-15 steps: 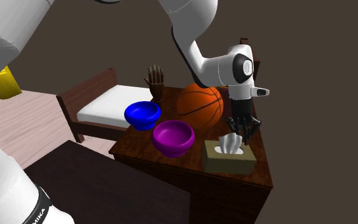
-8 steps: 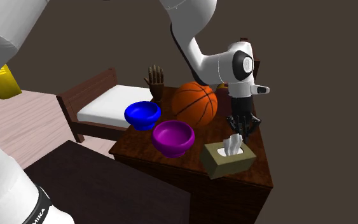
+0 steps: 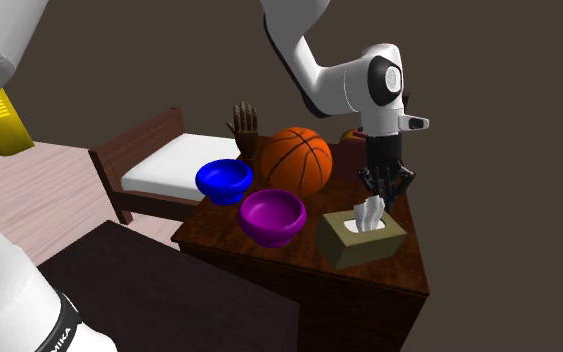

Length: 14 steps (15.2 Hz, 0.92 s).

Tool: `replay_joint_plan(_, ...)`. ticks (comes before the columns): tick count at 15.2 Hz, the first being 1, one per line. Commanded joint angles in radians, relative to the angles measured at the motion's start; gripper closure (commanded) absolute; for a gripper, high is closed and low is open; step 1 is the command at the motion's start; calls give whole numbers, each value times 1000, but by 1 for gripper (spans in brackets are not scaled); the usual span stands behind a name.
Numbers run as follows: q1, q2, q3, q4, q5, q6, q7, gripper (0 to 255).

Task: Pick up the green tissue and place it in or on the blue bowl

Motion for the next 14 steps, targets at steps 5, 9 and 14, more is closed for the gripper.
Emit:
replay_joint_plan(5, 5, -57, -3, -6, -1, -49, -15, 255)
replay_joint_plan(9, 8, -91, -5, -4, -1, -84, -25, 255)
replay_joint_plan(14, 11, -131, -7, 3, -2, -129, -39, 255)
